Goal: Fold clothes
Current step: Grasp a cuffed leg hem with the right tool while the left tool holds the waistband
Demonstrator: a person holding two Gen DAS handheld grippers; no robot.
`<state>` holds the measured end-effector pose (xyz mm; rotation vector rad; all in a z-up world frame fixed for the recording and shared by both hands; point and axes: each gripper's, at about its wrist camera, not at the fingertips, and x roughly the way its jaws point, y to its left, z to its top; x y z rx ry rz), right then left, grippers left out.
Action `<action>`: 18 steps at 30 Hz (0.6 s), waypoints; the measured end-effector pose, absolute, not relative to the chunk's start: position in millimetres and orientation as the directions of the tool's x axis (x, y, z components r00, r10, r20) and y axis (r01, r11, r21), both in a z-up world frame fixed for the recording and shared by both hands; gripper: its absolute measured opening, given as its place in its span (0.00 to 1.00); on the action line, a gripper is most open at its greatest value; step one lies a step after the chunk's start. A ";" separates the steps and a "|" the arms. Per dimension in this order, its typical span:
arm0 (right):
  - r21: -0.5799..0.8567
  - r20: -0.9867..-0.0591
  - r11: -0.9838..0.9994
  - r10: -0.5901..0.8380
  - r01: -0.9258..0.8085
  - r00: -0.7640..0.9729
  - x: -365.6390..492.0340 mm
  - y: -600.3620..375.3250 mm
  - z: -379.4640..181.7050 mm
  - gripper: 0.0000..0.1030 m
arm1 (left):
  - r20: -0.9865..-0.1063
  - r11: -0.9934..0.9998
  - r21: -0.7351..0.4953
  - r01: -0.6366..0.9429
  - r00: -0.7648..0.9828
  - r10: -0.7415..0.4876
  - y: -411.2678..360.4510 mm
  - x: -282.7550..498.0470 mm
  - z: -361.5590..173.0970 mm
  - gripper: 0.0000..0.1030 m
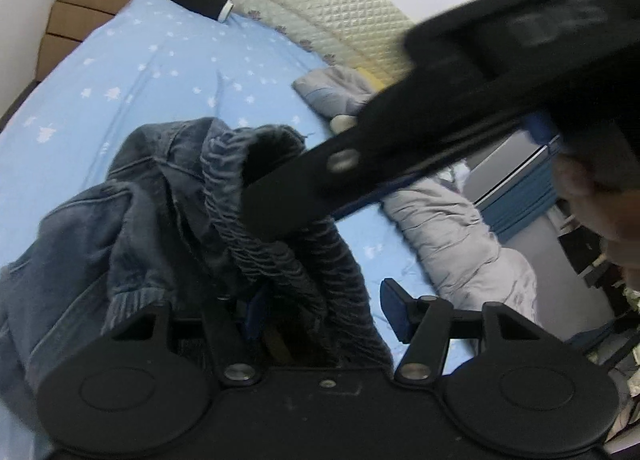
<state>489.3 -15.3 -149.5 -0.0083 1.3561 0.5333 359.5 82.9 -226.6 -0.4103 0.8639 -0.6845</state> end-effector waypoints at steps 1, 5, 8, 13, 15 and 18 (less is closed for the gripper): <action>0.262 -0.937 0.887 0.328 -0.381 0.119 491.9 -12.3 -150.9 0.45 | -0.559 0.722 -0.577 0.381 0.461 -0.690 82.5 358.8 -226.5 0.54; 0.206 -0.948 0.913 0.276 -0.353 0.160 495.9 -19.6 -155.0 0.30 | -0.581 0.744 -0.544 0.388 0.465 -0.668 80.7 355.9 -225.8 0.54; 0.209 -0.945 0.930 0.272 -0.303 0.183 497.5 -31.8 -156.9 0.12 | -0.613 0.776 -0.502 0.381 0.476 -0.630 85.5 349.4 -225.9 0.57; 0.208 -0.930 0.946 0.270 -0.248 0.249 494.1 -47.7 -149.3 0.04 | -0.643 0.816 -0.447 0.368 0.502 -0.578 103.1 330.9 -220.7 0.59; 0.236 -0.922 0.947 0.288 -0.216 0.257 489.6 -58.3 -146.3 0.04 | -0.649 0.831 -0.427 0.357 0.519 -0.557 109.9 322.5 -216.4 0.61; 0.229 -0.921 0.954 0.277 -0.195 0.273 485.8 -63.9 -152.1 0.03 | -0.653 0.861 -0.388 0.328 0.562 -0.508 119.1 308.4 -207.3 0.68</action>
